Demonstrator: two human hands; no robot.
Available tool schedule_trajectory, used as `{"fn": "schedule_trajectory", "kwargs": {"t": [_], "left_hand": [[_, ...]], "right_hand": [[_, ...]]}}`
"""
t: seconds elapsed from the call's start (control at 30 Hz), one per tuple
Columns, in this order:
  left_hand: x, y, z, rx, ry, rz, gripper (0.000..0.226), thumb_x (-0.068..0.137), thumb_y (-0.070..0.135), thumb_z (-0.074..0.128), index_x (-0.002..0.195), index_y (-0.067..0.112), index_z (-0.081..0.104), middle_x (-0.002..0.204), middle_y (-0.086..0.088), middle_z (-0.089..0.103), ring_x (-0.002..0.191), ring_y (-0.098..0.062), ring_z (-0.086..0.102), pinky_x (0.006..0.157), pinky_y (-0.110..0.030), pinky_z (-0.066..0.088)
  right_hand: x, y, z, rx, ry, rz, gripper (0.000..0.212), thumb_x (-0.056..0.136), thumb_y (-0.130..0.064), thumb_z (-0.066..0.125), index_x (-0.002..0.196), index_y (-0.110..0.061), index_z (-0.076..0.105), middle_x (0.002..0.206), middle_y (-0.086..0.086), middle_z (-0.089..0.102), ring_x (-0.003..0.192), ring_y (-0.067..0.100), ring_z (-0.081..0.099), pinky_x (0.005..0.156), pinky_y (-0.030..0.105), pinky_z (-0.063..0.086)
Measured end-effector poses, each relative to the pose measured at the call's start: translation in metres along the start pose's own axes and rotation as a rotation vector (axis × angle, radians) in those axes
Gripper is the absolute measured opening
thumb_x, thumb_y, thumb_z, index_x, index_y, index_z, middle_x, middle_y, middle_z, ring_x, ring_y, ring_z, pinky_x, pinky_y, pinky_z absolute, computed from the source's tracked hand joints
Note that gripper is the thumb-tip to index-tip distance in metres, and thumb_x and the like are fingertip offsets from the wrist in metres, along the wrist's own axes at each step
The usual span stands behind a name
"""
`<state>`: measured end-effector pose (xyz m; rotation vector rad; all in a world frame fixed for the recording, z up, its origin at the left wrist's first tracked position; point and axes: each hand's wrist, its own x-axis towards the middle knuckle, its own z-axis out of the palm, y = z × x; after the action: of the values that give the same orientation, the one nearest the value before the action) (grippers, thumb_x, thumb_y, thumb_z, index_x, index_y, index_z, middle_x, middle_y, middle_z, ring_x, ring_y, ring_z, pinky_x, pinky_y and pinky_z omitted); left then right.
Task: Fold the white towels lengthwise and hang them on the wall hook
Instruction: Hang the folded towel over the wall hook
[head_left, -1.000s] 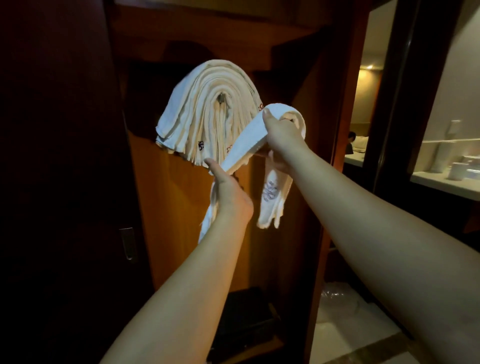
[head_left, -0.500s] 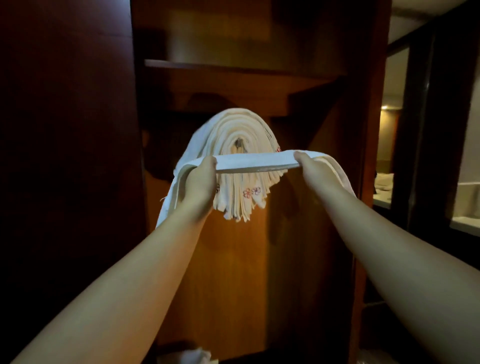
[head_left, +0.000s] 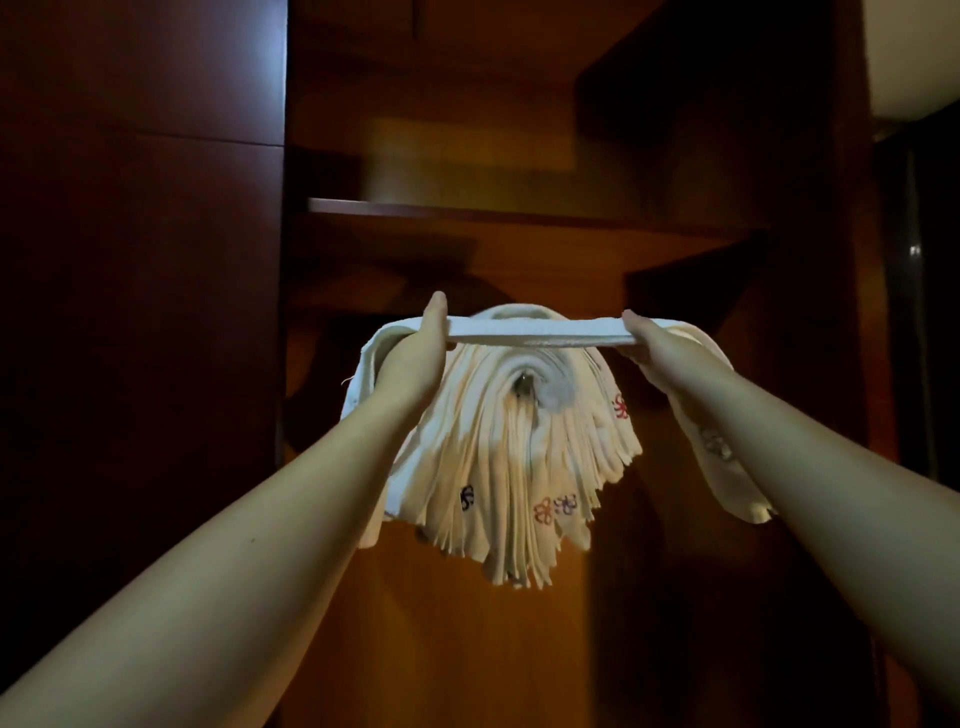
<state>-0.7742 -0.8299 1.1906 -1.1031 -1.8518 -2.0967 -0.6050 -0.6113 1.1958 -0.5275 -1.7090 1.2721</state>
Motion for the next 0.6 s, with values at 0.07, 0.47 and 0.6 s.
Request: {"fn": "schedule_trajectory", "kwargs": {"t": [0.07,0.47,0.6], "left_hand": [[0.029,-0.001,0.000,0.006,-0.039,-0.005,0.073,0.088,0.078,0.037,0.109,0.017,0.071,0.112,-0.004,0.073,0.110,-0.020,0.065,0.104,-0.043,0.046],[0.162,0.000,0.020,0.143,0.055,0.066,0.096,0.080,0.088,0.038,0.134,0.010,0.057,0.123,-0.002,0.057,0.113,-0.017,0.052,0.102,-0.033,0.037],[0.185,-0.007,0.032,0.152,0.059,0.059,0.074,0.076,0.089,0.041,0.104,0.025,0.065,0.109,0.005,0.058,0.108,-0.015,0.055,0.098,-0.031,0.036]], "right_hand": [[0.028,-0.004,0.007,0.009,-0.036,-0.031,0.066,0.048,-0.085,0.060,0.094,-0.040,0.078,0.110,-0.012,0.076,0.127,0.013,0.056,0.121,0.042,0.026],[0.158,-0.039,0.029,-0.073,0.071,-0.290,0.079,0.057,-0.093,0.053,0.102,-0.030,0.073,0.106,-0.005,0.074,0.108,0.019,0.068,0.107,0.046,0.046],[0.197,-0.029,0.033,0.002,-0.033,-0.231,0.103,0.043,-0.099,0.059,0.121,-0.032,0.068,0.126,-0.001,0.068,0.122,0.022,0.060,0.113,0.050,0.038]]}}
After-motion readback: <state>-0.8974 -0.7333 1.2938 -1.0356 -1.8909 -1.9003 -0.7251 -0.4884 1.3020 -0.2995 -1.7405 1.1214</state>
